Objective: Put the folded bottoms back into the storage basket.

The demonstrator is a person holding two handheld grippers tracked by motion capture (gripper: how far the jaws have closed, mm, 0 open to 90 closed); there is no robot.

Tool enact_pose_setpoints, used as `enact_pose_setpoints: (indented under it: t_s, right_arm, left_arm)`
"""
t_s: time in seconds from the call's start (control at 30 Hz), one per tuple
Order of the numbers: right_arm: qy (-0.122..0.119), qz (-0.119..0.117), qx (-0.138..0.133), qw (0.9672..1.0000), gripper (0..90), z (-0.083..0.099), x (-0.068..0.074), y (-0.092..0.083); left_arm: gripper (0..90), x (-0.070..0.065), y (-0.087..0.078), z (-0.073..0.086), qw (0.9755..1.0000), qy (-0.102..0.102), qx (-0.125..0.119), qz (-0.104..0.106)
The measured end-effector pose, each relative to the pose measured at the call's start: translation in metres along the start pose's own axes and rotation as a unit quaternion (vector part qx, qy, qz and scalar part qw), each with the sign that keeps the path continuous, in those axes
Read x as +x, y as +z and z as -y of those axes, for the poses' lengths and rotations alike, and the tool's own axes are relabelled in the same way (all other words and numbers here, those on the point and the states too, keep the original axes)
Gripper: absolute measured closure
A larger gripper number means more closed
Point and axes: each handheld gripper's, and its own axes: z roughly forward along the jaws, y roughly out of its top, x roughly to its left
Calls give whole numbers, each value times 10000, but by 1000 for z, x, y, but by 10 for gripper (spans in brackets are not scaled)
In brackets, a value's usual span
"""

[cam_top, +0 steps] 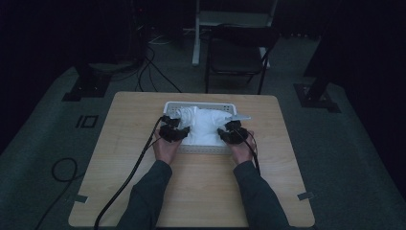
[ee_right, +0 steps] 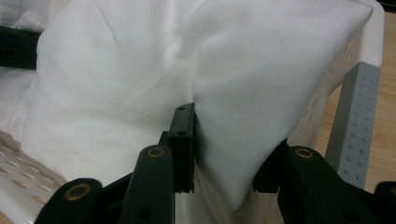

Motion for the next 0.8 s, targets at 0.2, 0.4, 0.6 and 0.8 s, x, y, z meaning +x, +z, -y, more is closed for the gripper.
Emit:
enact_pose_setpoints:
  t_s: [0.2, 0.4, 0.6, 0.8]
  right_arm:
    - [-101, 24, 19, 9999, 664, 0, 2, 0]
    - [-164, 68, 29, 9998, 639, 0, 3, 0]
    - [-108, 198, -24, 9997, 582, 2, 0, -1]
    - [-146, 206, -62, 9997, 560, 4, -2, -3]
  left_arm:
    - [560, 1, 0, 0, 10000, -35, 78, 7]
    - [516, 3, -1, 1, 9999, 10, 107, -70]
    - [473, 4, -2, 1, 9998, 35, 123, -164]
    - [386, 3, -5, 2, 9995, 63, 44, -320]
